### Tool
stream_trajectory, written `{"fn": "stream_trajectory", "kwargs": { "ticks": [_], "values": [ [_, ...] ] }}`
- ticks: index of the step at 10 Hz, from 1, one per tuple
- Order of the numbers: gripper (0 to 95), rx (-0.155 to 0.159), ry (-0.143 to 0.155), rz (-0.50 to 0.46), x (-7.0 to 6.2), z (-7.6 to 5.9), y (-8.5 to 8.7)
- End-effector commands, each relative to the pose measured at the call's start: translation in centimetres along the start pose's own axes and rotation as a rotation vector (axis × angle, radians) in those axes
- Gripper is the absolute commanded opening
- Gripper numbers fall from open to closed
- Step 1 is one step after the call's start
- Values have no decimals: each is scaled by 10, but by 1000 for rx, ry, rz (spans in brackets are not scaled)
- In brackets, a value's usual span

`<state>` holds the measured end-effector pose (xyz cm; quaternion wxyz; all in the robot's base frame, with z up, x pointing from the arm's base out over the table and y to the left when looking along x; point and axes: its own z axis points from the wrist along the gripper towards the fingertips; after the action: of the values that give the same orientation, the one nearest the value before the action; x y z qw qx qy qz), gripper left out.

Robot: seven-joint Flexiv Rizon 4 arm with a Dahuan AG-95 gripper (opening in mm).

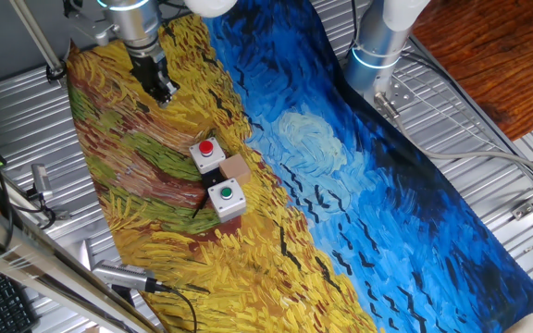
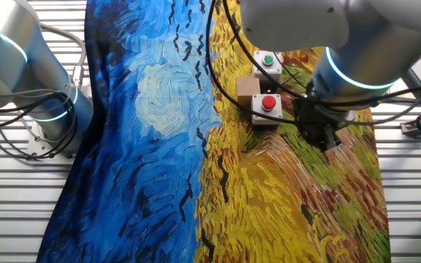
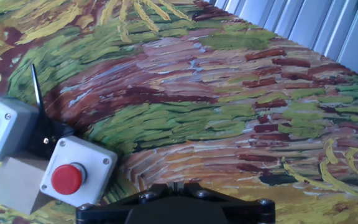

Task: Turn the hands of a clock

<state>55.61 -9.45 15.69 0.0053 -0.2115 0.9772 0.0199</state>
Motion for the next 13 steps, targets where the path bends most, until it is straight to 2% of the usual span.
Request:
{"fn": "stream_trajectory", "kwargs": {
  "ticks": [1, 8, 9, 11, 13],
  "values": [
    [0, 0, -2, -13, 2, -1, 1],
    [0, -5, -2, -7, 2, -2, 1],
    [0, 1, -17, 39, 2, -2, 1],
    [0, 9, -10, 94, 2, -2, 1],
    [0, 8, -6, 98, 2, -2, 1]
  ]
}}
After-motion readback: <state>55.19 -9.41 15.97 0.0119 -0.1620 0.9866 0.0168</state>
